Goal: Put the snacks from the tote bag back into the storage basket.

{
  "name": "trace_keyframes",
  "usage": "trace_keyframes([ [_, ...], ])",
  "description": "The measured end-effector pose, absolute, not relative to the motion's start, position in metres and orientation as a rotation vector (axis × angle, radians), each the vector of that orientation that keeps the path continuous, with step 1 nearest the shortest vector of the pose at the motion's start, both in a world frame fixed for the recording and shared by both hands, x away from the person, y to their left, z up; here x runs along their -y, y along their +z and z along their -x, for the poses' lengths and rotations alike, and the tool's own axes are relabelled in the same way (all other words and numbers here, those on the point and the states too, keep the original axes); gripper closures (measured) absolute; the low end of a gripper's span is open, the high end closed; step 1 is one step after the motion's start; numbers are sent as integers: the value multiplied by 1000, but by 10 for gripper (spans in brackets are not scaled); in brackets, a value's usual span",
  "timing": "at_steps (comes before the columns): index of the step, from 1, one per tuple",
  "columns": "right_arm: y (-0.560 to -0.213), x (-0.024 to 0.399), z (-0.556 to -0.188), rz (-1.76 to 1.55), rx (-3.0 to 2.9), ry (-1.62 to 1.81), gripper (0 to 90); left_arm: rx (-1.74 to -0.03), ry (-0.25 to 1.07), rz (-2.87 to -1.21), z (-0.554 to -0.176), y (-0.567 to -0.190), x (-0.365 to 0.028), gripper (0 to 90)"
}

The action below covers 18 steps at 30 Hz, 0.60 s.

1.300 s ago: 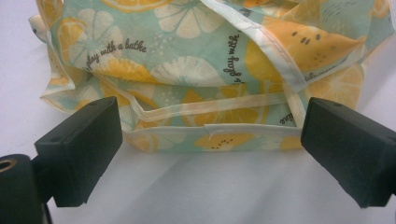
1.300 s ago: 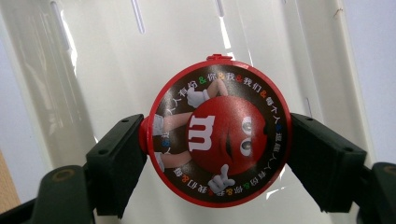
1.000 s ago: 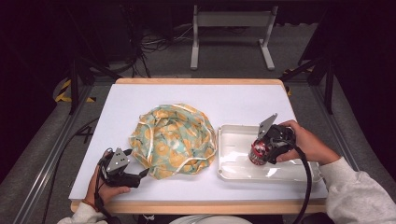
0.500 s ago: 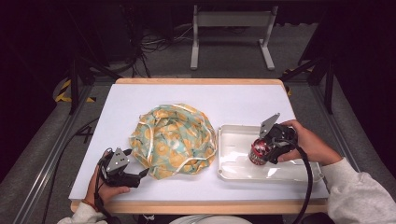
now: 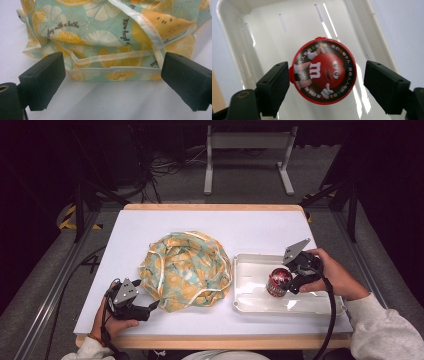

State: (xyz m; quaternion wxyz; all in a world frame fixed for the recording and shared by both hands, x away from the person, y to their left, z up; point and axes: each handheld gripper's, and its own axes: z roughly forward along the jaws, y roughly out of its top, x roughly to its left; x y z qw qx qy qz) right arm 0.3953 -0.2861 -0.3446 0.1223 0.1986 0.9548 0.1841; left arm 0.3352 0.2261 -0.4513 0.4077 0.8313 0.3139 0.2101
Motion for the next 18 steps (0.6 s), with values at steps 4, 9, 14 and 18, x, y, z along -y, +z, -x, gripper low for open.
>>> trace_keyframes([
  [4,-346,291,-391,-625,-2737,604,180,-785,531,-2096,-337,-451,-225,62],
  [9,-347,295,-388,-667,-2673,657,130,-776,529,-2100,-338,-450,-224,62],
  [14,-350,297,-382,-672,-2614,694,118,-773,529,-2099,-339,-450,-224,62],
  [18,-353,299,-378,-666,-2571,742,106,-770,530,-2105,-339,-450,-223,62],
])
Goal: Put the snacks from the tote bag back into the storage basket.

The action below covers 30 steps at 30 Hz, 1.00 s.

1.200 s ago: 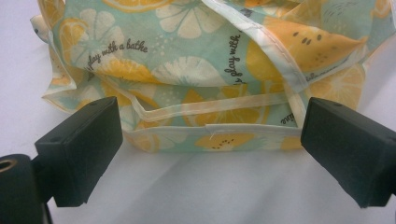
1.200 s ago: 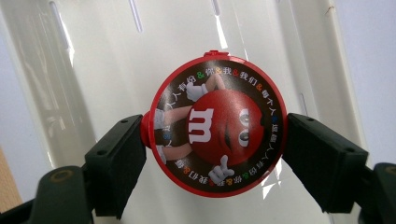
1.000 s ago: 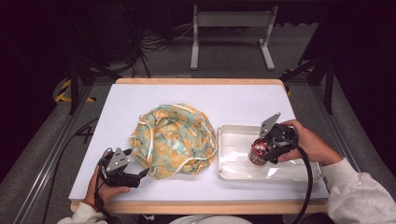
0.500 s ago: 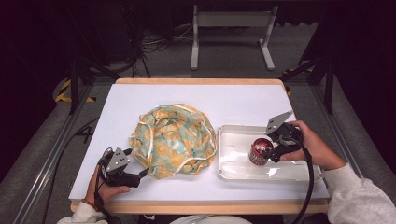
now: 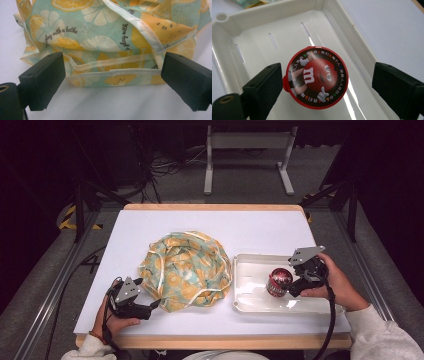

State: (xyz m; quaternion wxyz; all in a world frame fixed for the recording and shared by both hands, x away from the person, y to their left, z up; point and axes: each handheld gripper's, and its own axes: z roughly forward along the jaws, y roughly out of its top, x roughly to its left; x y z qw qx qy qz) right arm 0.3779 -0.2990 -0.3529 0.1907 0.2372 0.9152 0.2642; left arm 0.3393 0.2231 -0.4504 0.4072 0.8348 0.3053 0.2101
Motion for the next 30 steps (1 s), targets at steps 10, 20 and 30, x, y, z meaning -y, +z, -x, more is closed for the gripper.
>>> trace_keyframes([
  [10,-365,304,-369,-700,-2475,855,130,-768,528,-2106,-340,-450,-222,62],
  [20,-375,312,-355,-707,-2401,960,124,-763,526,-2100,-341,-450,-222,63],
  [30,-386,323,-346,-751,-2377,946,113,-762,522,-2097,-341,-450,-222,62],
])
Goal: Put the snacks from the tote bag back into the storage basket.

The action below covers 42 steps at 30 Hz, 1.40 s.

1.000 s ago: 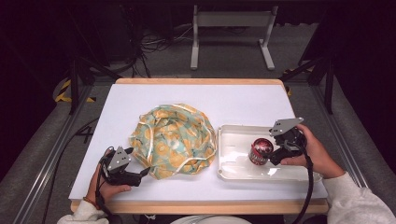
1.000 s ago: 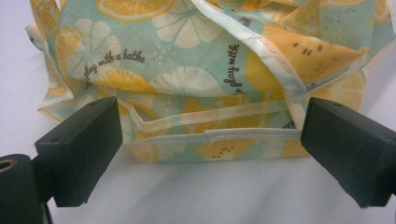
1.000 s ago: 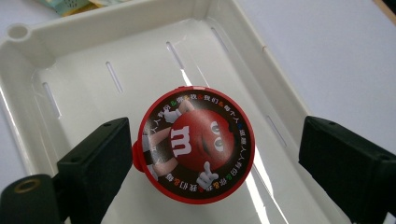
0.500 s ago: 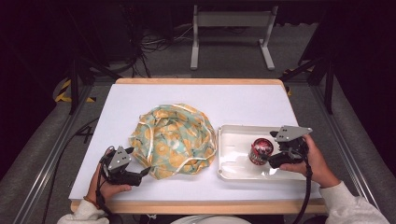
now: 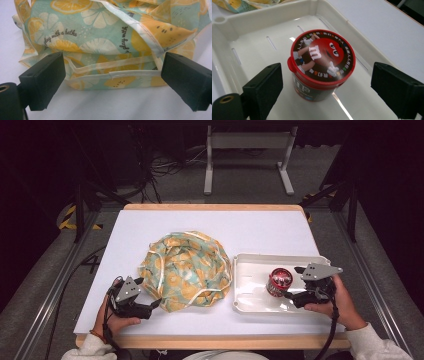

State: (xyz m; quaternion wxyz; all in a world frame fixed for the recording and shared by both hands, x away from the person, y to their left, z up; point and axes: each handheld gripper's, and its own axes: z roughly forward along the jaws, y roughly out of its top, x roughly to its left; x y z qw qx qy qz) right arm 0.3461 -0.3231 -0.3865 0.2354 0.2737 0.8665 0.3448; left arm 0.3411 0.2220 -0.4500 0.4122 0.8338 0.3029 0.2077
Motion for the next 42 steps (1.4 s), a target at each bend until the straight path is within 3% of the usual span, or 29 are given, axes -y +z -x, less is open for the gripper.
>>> trace_keyframes([
  [42,-411,388,-316,-916,-2187,856,64,-760,522,-2100,-341,-450,-222,63],
])
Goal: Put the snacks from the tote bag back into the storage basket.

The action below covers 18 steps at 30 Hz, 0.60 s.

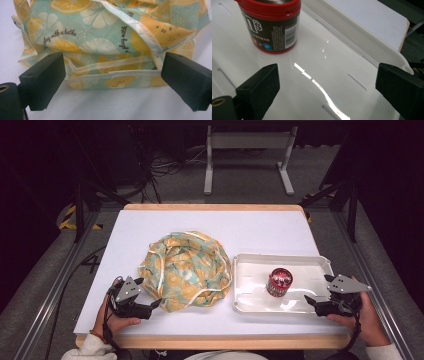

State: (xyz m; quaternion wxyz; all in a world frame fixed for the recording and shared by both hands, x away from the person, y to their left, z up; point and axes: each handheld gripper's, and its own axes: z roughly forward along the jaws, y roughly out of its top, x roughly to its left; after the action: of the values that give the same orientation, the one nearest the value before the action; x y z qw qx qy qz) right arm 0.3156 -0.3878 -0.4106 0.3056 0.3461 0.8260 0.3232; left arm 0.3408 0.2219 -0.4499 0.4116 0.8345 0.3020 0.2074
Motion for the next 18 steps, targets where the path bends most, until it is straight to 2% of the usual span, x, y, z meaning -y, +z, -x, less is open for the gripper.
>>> trace_keyframes([
  [18,-415,407,-307,-960,-2144,882,62,-757,525,-2091,-341,-449,-221,63],
])
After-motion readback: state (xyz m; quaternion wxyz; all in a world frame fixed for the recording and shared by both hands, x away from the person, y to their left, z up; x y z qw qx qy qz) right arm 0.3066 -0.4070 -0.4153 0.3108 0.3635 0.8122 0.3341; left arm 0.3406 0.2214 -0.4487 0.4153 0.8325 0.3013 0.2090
